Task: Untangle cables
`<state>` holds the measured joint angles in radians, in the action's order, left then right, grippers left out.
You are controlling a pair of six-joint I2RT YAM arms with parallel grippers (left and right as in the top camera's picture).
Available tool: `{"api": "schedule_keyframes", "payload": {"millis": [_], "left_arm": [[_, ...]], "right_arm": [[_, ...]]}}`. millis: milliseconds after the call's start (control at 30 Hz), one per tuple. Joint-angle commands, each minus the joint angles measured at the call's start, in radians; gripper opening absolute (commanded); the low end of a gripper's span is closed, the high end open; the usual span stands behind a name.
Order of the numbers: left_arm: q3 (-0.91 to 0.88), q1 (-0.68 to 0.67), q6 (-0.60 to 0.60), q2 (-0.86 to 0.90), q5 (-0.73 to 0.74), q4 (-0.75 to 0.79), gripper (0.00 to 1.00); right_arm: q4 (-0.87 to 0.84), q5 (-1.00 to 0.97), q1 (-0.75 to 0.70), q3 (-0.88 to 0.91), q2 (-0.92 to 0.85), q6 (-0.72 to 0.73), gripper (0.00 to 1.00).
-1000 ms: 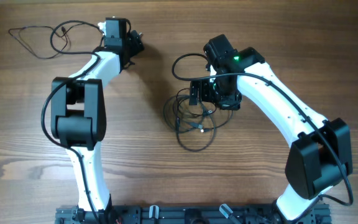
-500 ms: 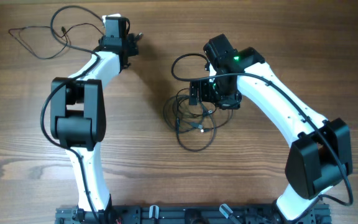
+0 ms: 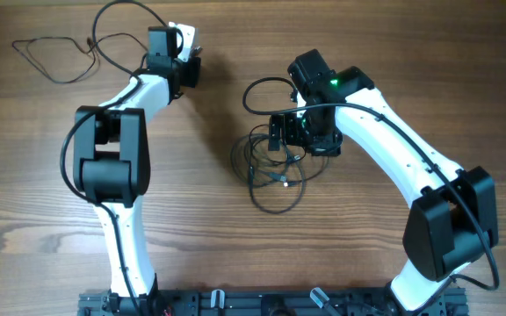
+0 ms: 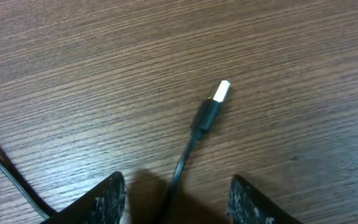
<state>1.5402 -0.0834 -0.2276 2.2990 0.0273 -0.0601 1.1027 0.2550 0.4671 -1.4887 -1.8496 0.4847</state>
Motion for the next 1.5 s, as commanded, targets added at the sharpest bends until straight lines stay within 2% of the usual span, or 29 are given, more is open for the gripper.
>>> {"api": "schedule_keyframes", "payload": {"millis": [0,33,133,233,300,367,467,567,600,633,700,733,833,933,1000,1067,1100,1133,1200,1233,1267,1333,1467], "left_arm": [[0.002,0.050,0.003,0.056,0.003,-0.026,0.48],[0.002,0.063,0.003,0.056,0.006,-0.032,0.33],[0.002,0.100,-0.002,0.056,0.005,-0.066,0.04],[0.010,0.144,0.000,0.050,-0.063,-0.079,0.04],[0.042,0.185,0.034,0.016,-0.217,-0.079,0.04],[0.078,0.217,0.040,-0.050,-0.241,-0.092,0.04],[0.165,0.257,0.138,-0.170,-0.146,-0.090,0.04],[0.225,0.282,0.265,-0.207,-0.018,-0.083,0.04],[0.225,0.282,0.294,-0.204,-0.008,-0.092,0.13],[0.225,0.282,0.297,-0.192,-0.001,-0.118,0.36],[0.225,0.285,0.296,-0.177,-0.002,-0.204,0.93],[0.225,0.295,0.296,-0.176,-0.001,-0.248,1.00],[0.225,0.329,0.296,-0.176,-0.001,-0.346,1.00],[0.225,0.337,0.296,-0.177,0.056,-0.560,1.00],[0.223,0.336,0.297,-0.174,0.214,-0.649,1.00],[0.208,0.325,0.396,-0.174,0.475,-0.705,1.00],[0.208,0.312,0.396,-0.174,0.569,-0.730,1.00],[0.208,0.294,0.396,-0.174,0.618,-0.750,1.00],[0.208,0.247,0.396,-0.175,0.637,-0.824,1.00],[0.208,0.220,0.396,-0.175,0.636,-0.876,1.00],[0.208,0.195,0.396,-0.179,0.634,-0.928,1.00],[0.208,0.159,0.396,-0.246,0.633,-1.062,1.00],[0.208,0.142,0.397,-0.464,0.592,-1.227,1.00]], "right_arm": [[0.002,0.009,0.007,-0.001,-0.006,-0.010,1.00],[0.003,0.009,0.007,-0.001,-0.006,-0.010,1.00],[0.018,0.009,0.007,-0.001,-0.006,-0.010,1.00],[0.040,0.017,0.007,-0.001,-0.006,-0.010,1.00],[0.055,0.016,0.007,-0.001,-0.006,-0.011,1.00],[0.052,0.016,0.007,-0.001,-0.006,-0.011,1.00],[0.042,0.016,0.007,-0.001,-0.006,-0.010,1.00],[0.043,0.016,0.007,-0.001,-0.006,-0.011,1.00],[0.043,0.017,0.007,-0.001,-0.006,-0.010,1.00],[0.044,0.017,0.007,-0.001,-0.006,-0.010,1.00],[0.047,0.027,0.007,-0.001,-0.006,-0.011,1.00],[0.046,0.032,0.007,-0.001,-0.006,-0.011,1.00],[0.040,0.032,0.007,-0.001,-0.006,-0.011,1.00],[0.016,0.032,0.007,-0.001,-0.006,-0.010,1.00],[0.000,0.039,0.007,-0.001,-0.006,-0.007,1.00],[-0.014,0.069,0.007,-0.001,-0.006,-0.015,1.00],[-0.022,0.068,0.007,-0.001,-0.006,-0.025,1.00],[-0.032,0.068,0.007,-0.001,-0.006,-0.056,1.00],[-0.017,0.068,0.007,-0.001,-0.006,-0.073,1.00],[-0.003,0.067,0.007,-0.002,-0.005,-0.065,0.88],[0.009,0.054,0.002,-0.003,0.003,-0.061,0.88],[0.030,0.038,-0.043,-0.005,0.085,-0.060,0.97],[0.043,0.000,-0.153,-0.006,0.309,-0.101,1.00]]}}
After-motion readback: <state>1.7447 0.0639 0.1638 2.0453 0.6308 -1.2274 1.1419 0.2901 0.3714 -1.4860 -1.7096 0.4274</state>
